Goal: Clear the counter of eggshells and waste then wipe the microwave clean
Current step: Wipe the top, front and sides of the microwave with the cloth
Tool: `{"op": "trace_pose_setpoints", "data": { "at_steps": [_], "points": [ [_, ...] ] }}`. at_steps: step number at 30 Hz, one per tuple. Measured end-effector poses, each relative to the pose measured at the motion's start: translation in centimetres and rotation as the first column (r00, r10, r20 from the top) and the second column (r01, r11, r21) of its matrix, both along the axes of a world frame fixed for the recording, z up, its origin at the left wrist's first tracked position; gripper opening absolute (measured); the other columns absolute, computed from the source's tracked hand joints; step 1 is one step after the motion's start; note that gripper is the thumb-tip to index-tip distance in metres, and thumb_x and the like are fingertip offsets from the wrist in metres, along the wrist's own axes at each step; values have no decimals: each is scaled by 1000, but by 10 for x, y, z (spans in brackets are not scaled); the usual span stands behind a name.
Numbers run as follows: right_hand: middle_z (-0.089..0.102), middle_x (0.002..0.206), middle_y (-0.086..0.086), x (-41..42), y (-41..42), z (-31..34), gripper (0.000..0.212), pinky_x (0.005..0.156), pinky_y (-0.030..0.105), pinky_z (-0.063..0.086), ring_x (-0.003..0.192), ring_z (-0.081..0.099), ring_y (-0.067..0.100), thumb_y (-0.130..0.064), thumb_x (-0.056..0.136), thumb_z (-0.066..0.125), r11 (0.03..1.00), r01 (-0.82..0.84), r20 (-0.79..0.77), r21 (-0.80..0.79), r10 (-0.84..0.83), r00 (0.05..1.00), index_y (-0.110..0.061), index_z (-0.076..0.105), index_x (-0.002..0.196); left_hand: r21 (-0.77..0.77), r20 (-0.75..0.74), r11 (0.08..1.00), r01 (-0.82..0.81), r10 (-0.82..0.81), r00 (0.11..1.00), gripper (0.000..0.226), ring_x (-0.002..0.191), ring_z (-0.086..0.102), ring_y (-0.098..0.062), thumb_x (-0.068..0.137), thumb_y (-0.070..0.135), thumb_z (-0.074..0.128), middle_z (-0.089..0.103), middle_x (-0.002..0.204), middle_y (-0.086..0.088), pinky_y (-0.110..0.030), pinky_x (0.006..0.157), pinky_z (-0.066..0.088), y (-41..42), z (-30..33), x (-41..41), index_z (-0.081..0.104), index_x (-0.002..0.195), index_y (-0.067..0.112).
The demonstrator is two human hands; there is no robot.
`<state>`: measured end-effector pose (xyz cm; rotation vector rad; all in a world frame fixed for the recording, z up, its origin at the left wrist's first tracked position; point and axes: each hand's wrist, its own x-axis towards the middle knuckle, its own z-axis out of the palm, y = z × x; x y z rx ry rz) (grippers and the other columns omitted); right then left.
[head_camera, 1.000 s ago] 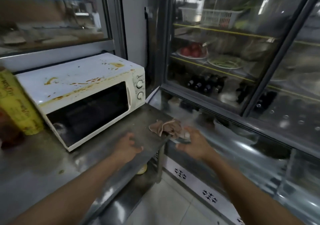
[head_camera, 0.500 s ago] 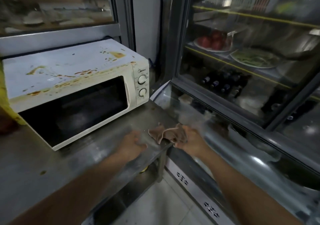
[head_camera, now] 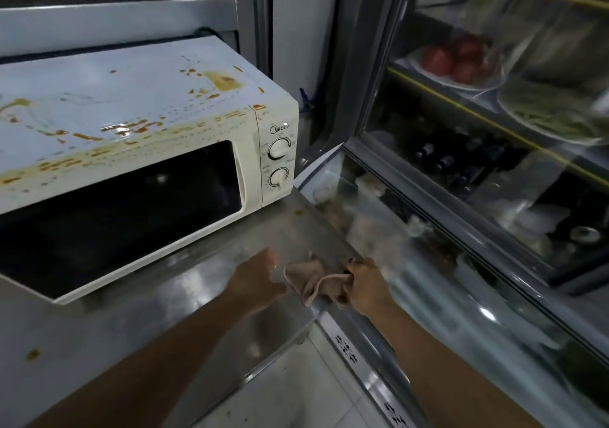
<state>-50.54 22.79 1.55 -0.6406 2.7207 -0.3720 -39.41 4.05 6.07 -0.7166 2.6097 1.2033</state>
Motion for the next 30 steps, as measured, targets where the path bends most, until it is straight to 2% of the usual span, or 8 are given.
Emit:
{"op": "trace_pose_setpoints", "data": {
  "at_steps": [4,9,13,17,21,24,27,30],
  "points": [
    [62,98,21,-22,-3,12,17,74,29,43,90,60,32,-3,88,49,992,32,20,-124,-30,999,3,65,84,-20,-16,1000,-16,16,1000,57,97,58,-14,72,15,75,59,119,-2,-15,76,38,-2,-3,-8,51,124,16],
    [66,95,8,-50,-14,60,18,78,27,42,99,60,29,-13,94,46,939,76,262,-337,15,965,-11,63,90,63,-14,984,-166,167,986,62,90,52,-13,70,8,78,55,117,-5,-13,61,42,-1,7,-8,51,125,18],
    [68,74,-6,-62,-25,102,27,60,14,48,70,66,10,-9,95,45,807,210,490,-552,110,865,-16,69,85,77,-57,957,-281,286,957,64,85,51,-14,69,7,80,55,118,-9,-10,52,44,10,25,-5,51,126,14],
    [72,81,-2,-69,-41,142,26,67,19,51,77,66,12,-7,92,48,693,239,521,-680,227,823,-15,73,89,206,-81,887,-413,436,896,53,80,55,-14,76,11,74,58,110,-9,-20,57,44,26,48,1,51,123,13],
    [68,89,9,-65,-57,179,25,63,22,53,81,64,19,-4,95,42,581,309,584,-753,375,720,-8,68,94,333,-121,788,-519,581,805,41,85,56,-15,83,16,69,65,99,-10,-26,80,46,43,72,14,55,120,7],
    [69,89,8,-54,-66,206,26,66,23,53,82,64,18,-6,96,41,518,328,584,-790,471,661,-8,67,94,406,-129,725,-556,648,751,34,83,57,-10,84,29,68,63,102,-3,-13,55,41,60,97,26,56,113,17],
    [69,88,8,-41,-75,230,25,69,27,51,80,65,16,-9,97,42,468,389,606,-794,544,581,-9,67,92,485,-91,690,-537,650,754,19,76,59,-1,84,30,67,64,91,9,-18,52,39,74,113,37,60,102,27],
    [69,92,10,-26,-83,247,25,75,30,53,83,66,19,-12,98,42,449,460,640,-766,606,473,-7,66,96,501,-56,679,-537,644,763,8,67,56,3,87,25,63,59,83,15,-12,44,42,83,125,47,56,86,29]
  ]
}}
